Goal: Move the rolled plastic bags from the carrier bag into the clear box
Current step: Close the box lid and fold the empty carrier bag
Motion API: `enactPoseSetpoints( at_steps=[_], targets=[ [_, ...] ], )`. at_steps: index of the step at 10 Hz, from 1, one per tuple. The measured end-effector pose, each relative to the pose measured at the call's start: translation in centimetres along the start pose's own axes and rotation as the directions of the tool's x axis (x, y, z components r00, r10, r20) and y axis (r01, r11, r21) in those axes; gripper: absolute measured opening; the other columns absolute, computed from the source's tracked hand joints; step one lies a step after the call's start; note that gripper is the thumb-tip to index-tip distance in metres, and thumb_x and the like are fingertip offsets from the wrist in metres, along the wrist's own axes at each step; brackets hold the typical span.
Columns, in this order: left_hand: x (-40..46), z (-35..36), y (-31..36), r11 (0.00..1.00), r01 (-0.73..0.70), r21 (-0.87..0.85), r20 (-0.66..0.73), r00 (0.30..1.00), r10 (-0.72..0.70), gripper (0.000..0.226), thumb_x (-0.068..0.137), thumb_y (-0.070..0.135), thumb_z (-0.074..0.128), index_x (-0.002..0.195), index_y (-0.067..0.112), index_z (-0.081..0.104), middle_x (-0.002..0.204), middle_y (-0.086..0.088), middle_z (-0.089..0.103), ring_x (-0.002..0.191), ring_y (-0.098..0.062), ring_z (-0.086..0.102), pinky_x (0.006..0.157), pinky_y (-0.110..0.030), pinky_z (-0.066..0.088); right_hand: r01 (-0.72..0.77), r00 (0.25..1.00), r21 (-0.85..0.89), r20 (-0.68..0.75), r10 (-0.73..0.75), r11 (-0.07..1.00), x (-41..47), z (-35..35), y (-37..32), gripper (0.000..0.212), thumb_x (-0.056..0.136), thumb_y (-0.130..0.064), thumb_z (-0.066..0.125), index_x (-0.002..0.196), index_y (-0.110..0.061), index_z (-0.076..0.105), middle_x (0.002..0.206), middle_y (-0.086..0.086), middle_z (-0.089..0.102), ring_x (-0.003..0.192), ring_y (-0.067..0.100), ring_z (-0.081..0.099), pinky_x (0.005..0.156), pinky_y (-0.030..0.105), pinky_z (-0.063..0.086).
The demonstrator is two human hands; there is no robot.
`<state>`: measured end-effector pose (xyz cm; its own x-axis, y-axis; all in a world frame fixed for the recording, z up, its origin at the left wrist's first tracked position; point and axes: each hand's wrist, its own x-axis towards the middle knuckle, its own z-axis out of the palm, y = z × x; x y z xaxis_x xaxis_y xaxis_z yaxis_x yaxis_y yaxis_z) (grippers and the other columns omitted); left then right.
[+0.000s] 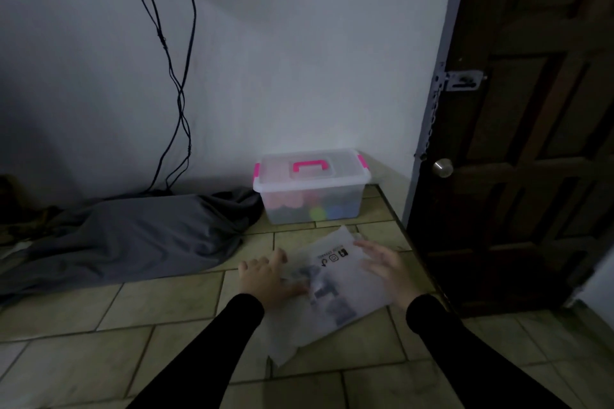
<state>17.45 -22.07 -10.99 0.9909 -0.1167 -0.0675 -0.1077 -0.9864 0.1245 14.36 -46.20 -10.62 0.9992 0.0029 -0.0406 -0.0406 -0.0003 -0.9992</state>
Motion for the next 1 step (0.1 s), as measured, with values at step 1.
enactPoseSetpoints(
  at_steps=[1],
  targets=[
    [-2.36,-0.8,-3.11,0.999,0.046,-0.028,-0.018,0.999,-0.046,0.086,0.053,0.088,0.024,0.112,0.029,0.041,0.104,0.004,0.066,0.102,-0.02,0.063,0.084,-0.033,0.036,0.133,0.991,-0.107,-0.01,-0.134,0.985,-1.49,-1.91,-3.69,0.035,0.086,0.003,0.061,0.103,-0.028,0.065,0.119,0.001,0.064,0.112,0.012,0.059,0.087,0.024,0.048]
  ],
)
